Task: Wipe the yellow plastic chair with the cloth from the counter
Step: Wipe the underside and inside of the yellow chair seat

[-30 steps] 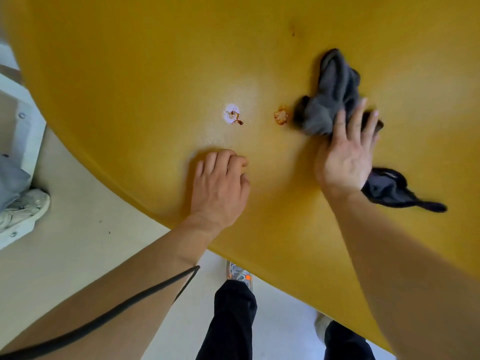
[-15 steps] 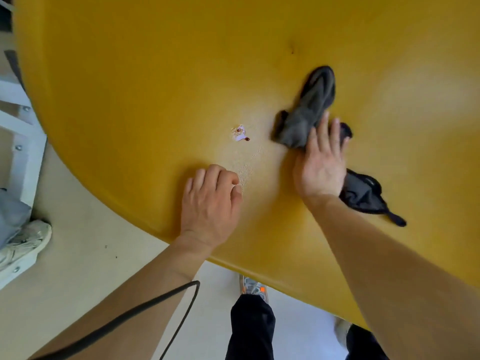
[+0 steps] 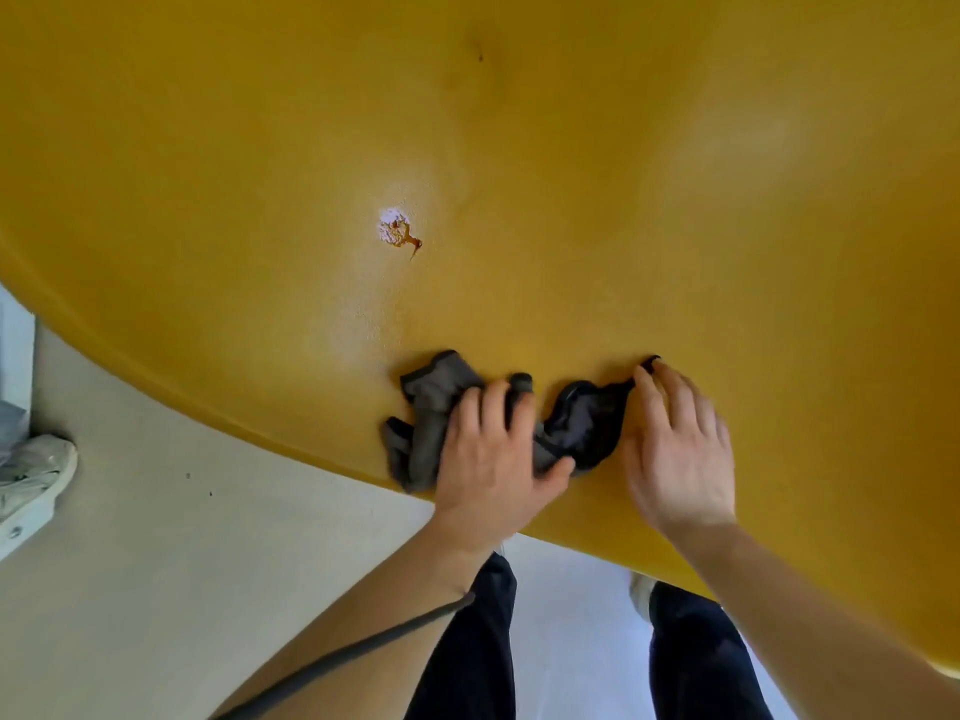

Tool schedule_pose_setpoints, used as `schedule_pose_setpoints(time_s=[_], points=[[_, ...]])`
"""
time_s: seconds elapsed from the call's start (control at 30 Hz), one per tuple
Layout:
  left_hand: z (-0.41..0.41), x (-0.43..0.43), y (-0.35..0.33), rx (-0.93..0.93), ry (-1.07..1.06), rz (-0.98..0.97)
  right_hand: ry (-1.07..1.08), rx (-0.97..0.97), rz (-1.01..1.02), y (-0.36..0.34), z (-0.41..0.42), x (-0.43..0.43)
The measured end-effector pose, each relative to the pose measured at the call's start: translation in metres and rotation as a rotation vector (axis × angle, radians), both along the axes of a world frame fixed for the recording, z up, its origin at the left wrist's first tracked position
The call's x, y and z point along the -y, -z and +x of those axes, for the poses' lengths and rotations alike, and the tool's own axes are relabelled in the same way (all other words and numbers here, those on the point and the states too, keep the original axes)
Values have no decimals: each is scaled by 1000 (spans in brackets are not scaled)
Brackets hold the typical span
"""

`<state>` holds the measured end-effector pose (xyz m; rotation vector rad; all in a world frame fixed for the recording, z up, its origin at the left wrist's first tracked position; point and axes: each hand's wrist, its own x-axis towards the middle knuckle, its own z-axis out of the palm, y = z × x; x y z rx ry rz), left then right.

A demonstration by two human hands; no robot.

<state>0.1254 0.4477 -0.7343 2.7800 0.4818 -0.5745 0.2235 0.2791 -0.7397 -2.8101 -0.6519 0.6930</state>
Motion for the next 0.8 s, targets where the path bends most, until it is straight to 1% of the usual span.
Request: schedule_pose_setpoints(time_s=[0.07, 0.13, 0.17, 0.2, 0.23, 0.33, 0.37, 0.43, 0.47, 0.5, 0.57, 0.63, 0.7, 0.73, 0.8], points=[[-3, 2, 8, 49, 243, -52, 99, 43, 82, 9, -3, -10], [9, -20, 18, 94, 466, -122, 235, 112, 167, 12, -1, -25], [20, -37, 24, 109, 551, -123, 280, 146, 202, 13, 0, -34], [34, -58, 27, 125, 592, -79, 311, 173, 235, 13, 2, -44], [54, -82, 30, 163, 579, 18, 331, 187, 263, 13, 3, -54], [124, -170, 17, 274, 374, 436, 320, 155, 297, 13, 8, -87], [142, -193, 8, 290, 298, 529, 305, 138, 295, 13, 10, -97], [157, -216, -2, 319, 164, 604, 283, 123, 279, 13, 14, -113], [154, -213, 0, 326, 132, 583, 281, 122, 269, 14, 16, -118], [142, -201, 4, 295, 130, 545, 285, 120, 260, 14, 17, -121], [101, -167, 18, 195, 213, 460, 300, 108, 250, 14, 18, -122], [56, -142, 27, 117, 375, 344, 303, 96, 245, 15, 14, -115], [29, -135, 26, 69, 595, 194, 284, 95, 238, 16, 7, -105], [24, -139, 21, 53, 712, 151, 273, 92, 233, 16, 2, -99], [27, -160, 9, 32, 893, 148, 268, 77, 214, 15, -9, -92]])
